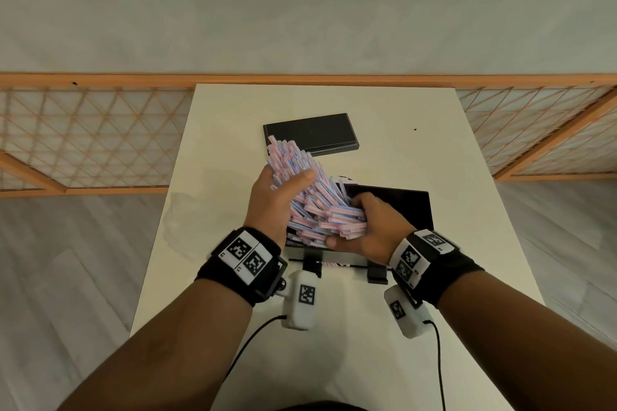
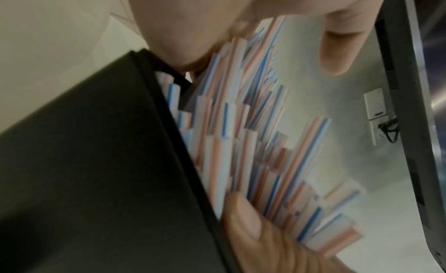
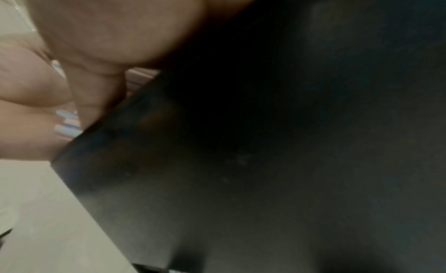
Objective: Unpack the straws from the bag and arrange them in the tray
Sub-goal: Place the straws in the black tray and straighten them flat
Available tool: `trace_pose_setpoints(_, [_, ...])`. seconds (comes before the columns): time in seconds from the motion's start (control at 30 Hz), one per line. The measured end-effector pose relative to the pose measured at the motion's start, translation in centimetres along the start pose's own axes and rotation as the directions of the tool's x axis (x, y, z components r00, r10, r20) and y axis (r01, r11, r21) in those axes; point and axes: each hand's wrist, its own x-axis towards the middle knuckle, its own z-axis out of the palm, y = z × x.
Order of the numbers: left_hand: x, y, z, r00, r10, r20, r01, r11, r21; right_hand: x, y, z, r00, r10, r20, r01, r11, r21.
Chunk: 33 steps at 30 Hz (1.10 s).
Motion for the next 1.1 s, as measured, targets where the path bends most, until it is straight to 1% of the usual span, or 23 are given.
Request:
trace_pose_setpoints(0.07, [-0.3, 0.1, 0.4, 0.999, 0.046, 0.019, -0.047, 0.997, 0.062, -0.2, -0.5, 0.0, 1.000, -0.004, 0.004, 0.004, 0.995, 0.104])
trace_pose_setpoints(0.1, [-0.4, 0.1, 0.6, 0.997, 0.067, 0.030, -0.070, 0.993, 0.097, -0.2, -0.6, 0.2, 1.000, -0.017, -0.009, 0.018, 0.993, 0.117])
trace_pose_setpoints(0.2, [-0.9, -0.2, 1.0, 0.992, 0.119, 0.043, -0.125, 0.976, 0.179, 0.3, -0.5, 0.9, 0.995, -0.083, -0.055, 0.086, 0.994, 0.068])
trace_pose_setpoints(0.23, [-0.9, -0.3, 1.1, 0.990, 0.133, 0.038, -0.138, 0.971, 0.194, 0.2, -0.6, 0.9, 0.994, -0.091, -0.054, 0.095, 0.991, 0.090])
trace_pose_setpoints(0.33, [-0.9, -0.2, 1.1, 0.985, 0.168, 0.043, -0.173, 0.952, 0.253, -0.1, -0.9, 0.7, 0.993, -0.106, -0.047, 0.115, 0.953, 0.281])
trace_pose_setpoints(0.4, [-1.1, 0.0, 1.1, 0.982, 0.170, 0.078, -0.185, 0.942, 0.279, -0.3, -1.4, 0.6, 0.985, -0.155, -0.074, 0.172, 0.916, 0.362])
trace_pose_setpoints(0.5, [-1.3, 0.4, 1.3, 0.984, 0.140, 0.109, -0.164, 0.954, 0.251, -0.5, -2.4, 0.1, 0.968, -0.206, -0.144, 0.250, 0.848, 0.467])
trace_pose_setpoints(0.57, [-1.4, 0.8, 1.5, 0.983, 0.139, 0.116, -0.162, 0.963, 0.217, -0.9, -2.9, -0.4, 0.950, -0.251, -0.183, 0.310, 0.812, 0.495])
trace_pose_setpoints(0.7, [-1.9, 2.1, 1.9, 0.957, 0.221, 0.187, -0.249, 0.958, 0.143, -1.5, -3.4, -1.1, 0.887, -0.337, -0.317, 0.460, 0.703, 0.543])
trace_pose_setpoints(0.73, [-2.0, 2.3, 1.8, 0.950, 0.241, 0.198, -0.270, 0.953, 0.134, -1.5, -3.5, -1.1, 0.874, -0.347, -0.341, 0.484, 0.688, 0.541])
trace_pose_setpoints(0.77, [-1.8, 2.4, 1.7, 0.947, 0.257, 0.194, -0.285, 0.949, 0.132, -1.4, -3.5, -1.1, 0.862, -0.357, -0.361, 0.500, 0.716, 0.487])
trace_pose_setpoints(0.8, [-1.7, 2.3, 1.4, 0.948, 0.269, 0.171, -0.293, 0.947, 0.134, -1.1, -3.4, -1.1, 0.857, -0.362, -0.367, 0.495, 0.779, 0.385])
trace_pose_setpoints(0.83, [-1.4, 2.0, 1.1, 0.954, 0.271, 0.128, -0.287, 0.949, 0.130, -0.9, -3.2, -1.1, 0.870, -0.354, -0.344, 0.444, 0.865, 0.234])
trace_pose_setpoints(0.87, [-1.2, 1.5, 0.7, 0.962, 0.263, 0.073, -0.270, 0.956, 0.112, -0.8, -2.9, -1.1, 0.891, -0.323, -0.320, 0.364, 0.929, 0.075])
trace_pose_setpoints(0.9, [-1.0, 1.0, 0.3, 0.971, 0.240, -0.005, -0.239, 0.968, 0.071, -0.9, -2.5, -1.1, 0.911, -0.282, -0.300, 0.285, 0.958, -0.034])
trace_pose_setpoints(0.93, [-0.9, 0.6, 0.0, 0.973, 0.211, -0.093, -0.211, 0.977, 0.008, -1.1, -2.1, -1.2, 0.923, -0.245, -0.296, 0.234, 0.970, -0.074])
trace_pose_setpoints(0.97, [-0.8, 0.3, -0.2, 0.970, 0.178, -0.167, -0.190, 0.980, -0.059, -1.4, -1.6, -1.4, 0.927, -0.223, -0.301, 0.212, 0.975, -0.070])
trace_pose_setpoints(1.03, [-1.0, -0.1, -0.5, 0.961, 0.139, -0.239, -0.173, 0.977, -0.125, -1.8, -0.3, -1.8, 0.941, -0.175, -0.289, 0.180, 0.984, -0.007])
trace_pose_setpoints(1.1, [-1.1, -0.4, -0.7, 0.949, 0.138, -0.284, -0.173, 0.980, -0.102, -2.0, 0.9, -2.0, 0.975, -0.080, -0.207, 0.083, 0.997, 0.003])
